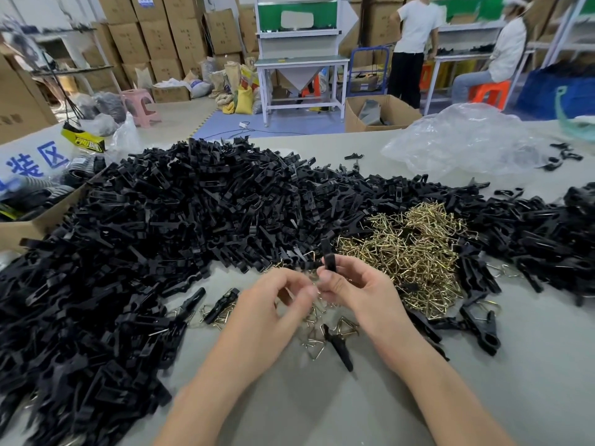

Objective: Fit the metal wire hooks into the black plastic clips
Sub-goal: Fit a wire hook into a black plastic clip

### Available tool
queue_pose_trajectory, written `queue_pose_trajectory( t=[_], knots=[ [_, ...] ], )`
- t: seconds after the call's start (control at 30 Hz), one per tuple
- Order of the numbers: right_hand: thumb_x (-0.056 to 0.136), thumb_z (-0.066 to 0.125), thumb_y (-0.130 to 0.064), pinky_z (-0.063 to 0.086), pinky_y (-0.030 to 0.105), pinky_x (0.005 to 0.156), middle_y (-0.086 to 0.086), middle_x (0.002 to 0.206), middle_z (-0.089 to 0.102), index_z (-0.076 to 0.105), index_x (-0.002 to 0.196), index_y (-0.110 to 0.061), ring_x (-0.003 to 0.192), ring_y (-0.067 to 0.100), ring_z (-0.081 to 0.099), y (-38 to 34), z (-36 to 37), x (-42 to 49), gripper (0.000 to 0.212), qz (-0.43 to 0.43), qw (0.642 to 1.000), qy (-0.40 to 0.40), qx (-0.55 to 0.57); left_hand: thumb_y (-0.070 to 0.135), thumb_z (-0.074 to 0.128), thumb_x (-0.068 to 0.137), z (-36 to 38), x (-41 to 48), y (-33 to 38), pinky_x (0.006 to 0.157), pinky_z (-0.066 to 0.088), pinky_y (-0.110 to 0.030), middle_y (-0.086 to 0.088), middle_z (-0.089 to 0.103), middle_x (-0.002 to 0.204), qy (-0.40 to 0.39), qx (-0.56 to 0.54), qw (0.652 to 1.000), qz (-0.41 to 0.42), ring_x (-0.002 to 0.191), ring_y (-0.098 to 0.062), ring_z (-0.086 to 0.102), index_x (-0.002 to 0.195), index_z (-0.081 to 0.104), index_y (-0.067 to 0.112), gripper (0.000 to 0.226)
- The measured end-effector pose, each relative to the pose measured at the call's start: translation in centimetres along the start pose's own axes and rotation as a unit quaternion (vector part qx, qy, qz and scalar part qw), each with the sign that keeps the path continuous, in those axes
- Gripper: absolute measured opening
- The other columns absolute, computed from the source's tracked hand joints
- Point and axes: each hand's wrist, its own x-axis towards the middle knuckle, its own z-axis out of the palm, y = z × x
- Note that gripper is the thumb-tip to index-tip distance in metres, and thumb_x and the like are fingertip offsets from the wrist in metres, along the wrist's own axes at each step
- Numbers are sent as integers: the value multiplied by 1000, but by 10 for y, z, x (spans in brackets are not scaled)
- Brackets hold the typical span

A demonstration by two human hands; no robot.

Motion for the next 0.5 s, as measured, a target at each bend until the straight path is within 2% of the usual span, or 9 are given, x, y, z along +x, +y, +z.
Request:
queue_pose_trajectory(
  t=[0.1, 0.17, 0.27, 0.37, 0.5],
  knots=[
    [80, 77, -30, 58, 20, 77, -1, 99, 78, 75, 105, -22, 87, 13, 74, 1, -2, 1, 26, -1, 1000, 12, -9, 72, 57, 81, -8, -5, -10, 84, 39, -15, 28, 53, 105, -170, 111, 979, 26, 106, 4, 47, 103, 60, 48, 34],
    [84, 77, -26, 57, 19, 76, -2, 97, 78, 75, 105, -22, 85, 11, 74, 2, -2, 1, 22, 1, 1000, 13, -19, 76, 58, 77, -7, -7, -12, 89, 36, -17, 29, 47, 106, -209, 161, 964, 38, 108, 7, 41, 104, 56, 52, 36],
    [88, 76, -19, 57, 19, 76, -1, 97, 77, 74, 105, -20, 85, 11, 73, 2, -1, 1, 18, 7, 1000, 19, -12, 73, 61, 77, -8, -5, -11, 88, 40, -22, 24, 47, 101, -208, 190, 959, 33, 101, 4, 41, 102, 59, 47, 36],
    [88, 76, -16, 57, 19, 74, -1, 97, 78, 74, 106, -19, 84, 10, 73, 2, -1, 1, 18, 10, 1000, 22, 1, 69, 58, 83, -6, -7, -12, 86, 37, -21, 25, 43, 97, -201, 211, 955, 59, 97, 4, 38, 105, 62, 42, 35],
    [89, 75, -18, 57, 19, 75, -1, 98, 78, 74, 108, -20, 86, 10, 73, 3, -2, 1, 19, 9, 1000, 19, -11, 54, 61, 90, -4, -10, -8, 81, 39, -19, 26, 44, 100, -173, 187, 964, 72, 100, 3, 42, 96, 59, 42, 13]
  ],
)
